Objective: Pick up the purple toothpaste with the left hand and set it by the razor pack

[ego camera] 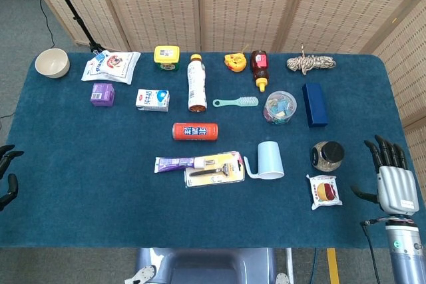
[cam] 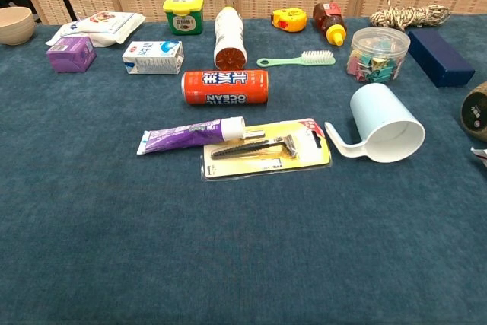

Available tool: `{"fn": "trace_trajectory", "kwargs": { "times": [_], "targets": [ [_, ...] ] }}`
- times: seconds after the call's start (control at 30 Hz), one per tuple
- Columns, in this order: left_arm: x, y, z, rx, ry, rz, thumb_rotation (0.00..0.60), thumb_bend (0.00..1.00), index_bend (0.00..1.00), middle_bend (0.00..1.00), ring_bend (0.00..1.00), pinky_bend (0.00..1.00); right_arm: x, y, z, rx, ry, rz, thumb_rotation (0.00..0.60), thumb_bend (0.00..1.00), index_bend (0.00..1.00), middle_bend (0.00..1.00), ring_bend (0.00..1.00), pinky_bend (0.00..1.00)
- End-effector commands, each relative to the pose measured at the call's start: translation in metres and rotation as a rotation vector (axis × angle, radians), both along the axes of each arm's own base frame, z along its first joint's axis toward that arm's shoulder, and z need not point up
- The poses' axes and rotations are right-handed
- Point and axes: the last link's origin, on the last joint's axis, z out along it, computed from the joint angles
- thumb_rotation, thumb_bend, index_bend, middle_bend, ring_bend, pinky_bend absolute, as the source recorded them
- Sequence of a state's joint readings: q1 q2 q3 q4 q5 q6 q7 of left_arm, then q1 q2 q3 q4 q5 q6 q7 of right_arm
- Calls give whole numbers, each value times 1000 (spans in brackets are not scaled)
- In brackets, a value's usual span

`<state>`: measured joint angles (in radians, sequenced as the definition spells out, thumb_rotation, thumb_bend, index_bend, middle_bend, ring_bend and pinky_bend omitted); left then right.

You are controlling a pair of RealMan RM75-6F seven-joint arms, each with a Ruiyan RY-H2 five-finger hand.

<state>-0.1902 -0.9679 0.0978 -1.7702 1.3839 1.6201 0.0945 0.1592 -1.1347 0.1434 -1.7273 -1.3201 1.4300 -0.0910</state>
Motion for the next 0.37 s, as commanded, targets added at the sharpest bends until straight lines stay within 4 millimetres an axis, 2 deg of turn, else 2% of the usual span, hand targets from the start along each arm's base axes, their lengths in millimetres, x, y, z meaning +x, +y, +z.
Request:
{"fn": "trace_trajectory", "kwargs": {
  "times": [0.03, 0.37],
  "targets": [
    [-1, -2, 0, 1, 7, 0, 600, 669, 255, 203, 195, 311, -1, 1, 0, 3, -5, -2, 600, 0, 95, 30, 0, 0],
    [4, -1, 9, 6, -6, -18, 600, 668, 259, 204, 195, 308, -4, 8, -2, -2, -31, 14, 600, 0, 94, 30, 0, 0]
  ]
}}
